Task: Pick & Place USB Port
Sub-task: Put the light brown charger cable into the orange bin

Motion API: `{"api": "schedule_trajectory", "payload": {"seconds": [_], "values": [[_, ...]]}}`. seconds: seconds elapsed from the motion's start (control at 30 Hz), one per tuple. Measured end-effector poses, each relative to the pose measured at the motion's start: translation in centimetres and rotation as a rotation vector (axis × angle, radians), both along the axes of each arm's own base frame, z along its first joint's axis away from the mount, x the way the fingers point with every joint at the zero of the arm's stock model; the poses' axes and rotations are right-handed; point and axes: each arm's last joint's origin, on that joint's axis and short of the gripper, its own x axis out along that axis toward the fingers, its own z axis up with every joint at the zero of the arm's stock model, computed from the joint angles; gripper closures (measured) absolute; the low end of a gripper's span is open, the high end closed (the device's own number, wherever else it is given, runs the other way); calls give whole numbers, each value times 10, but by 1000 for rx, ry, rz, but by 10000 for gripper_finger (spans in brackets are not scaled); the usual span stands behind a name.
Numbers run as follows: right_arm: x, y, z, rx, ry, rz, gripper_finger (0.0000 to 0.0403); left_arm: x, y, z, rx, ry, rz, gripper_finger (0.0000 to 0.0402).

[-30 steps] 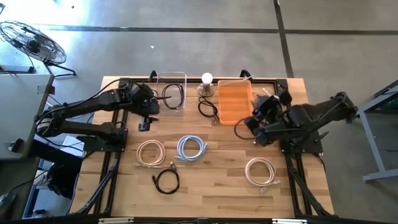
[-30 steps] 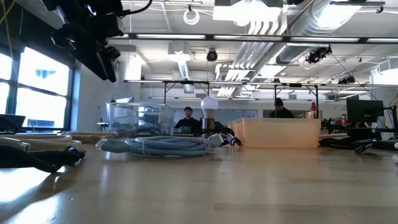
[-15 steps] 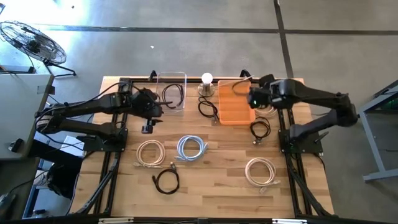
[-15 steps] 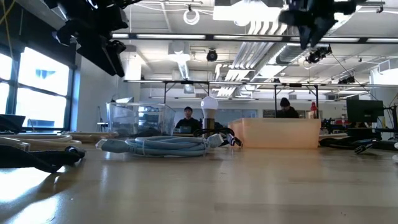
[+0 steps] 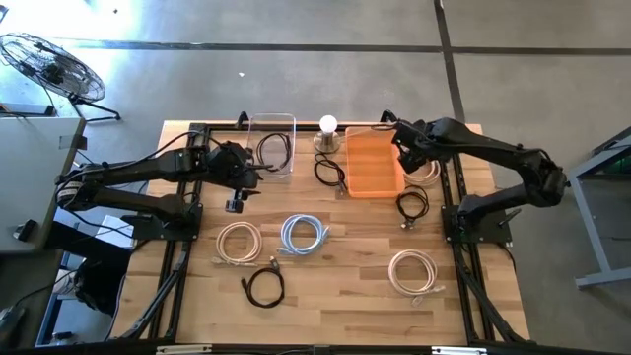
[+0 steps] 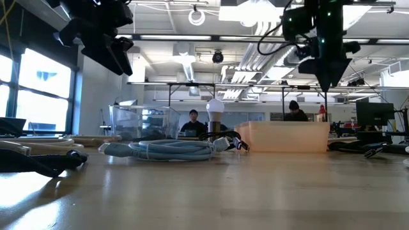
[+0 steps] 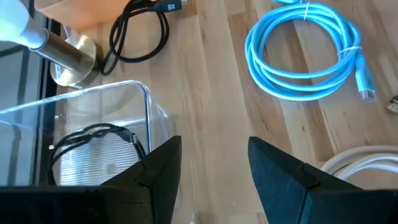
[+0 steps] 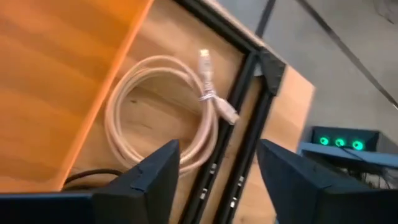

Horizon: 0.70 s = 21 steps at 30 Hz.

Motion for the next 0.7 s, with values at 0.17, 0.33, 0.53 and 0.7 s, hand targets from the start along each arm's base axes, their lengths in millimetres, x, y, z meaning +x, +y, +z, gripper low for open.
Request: {"api": "schedule_trajectory", "payload": {"seconds": [0.17, 0.33, 0.53, 0.7], "values": [[-8, -10, -17, 16, 5, -46, 146, 0, 0, 0, 14, 3, -16, 220], [-23, -20, -31, 80, 22, -108, 132, 0, 0, 0, 14, 3, -16, 220], [-33, -29, -53, 169, -29, -93, 136, 0, 0, 0, 26, 5, -30, 220], [-44, -34, -71, 190, -32, -108, 136, 2, 1, 2, 35, -24, -30, 220]]}}
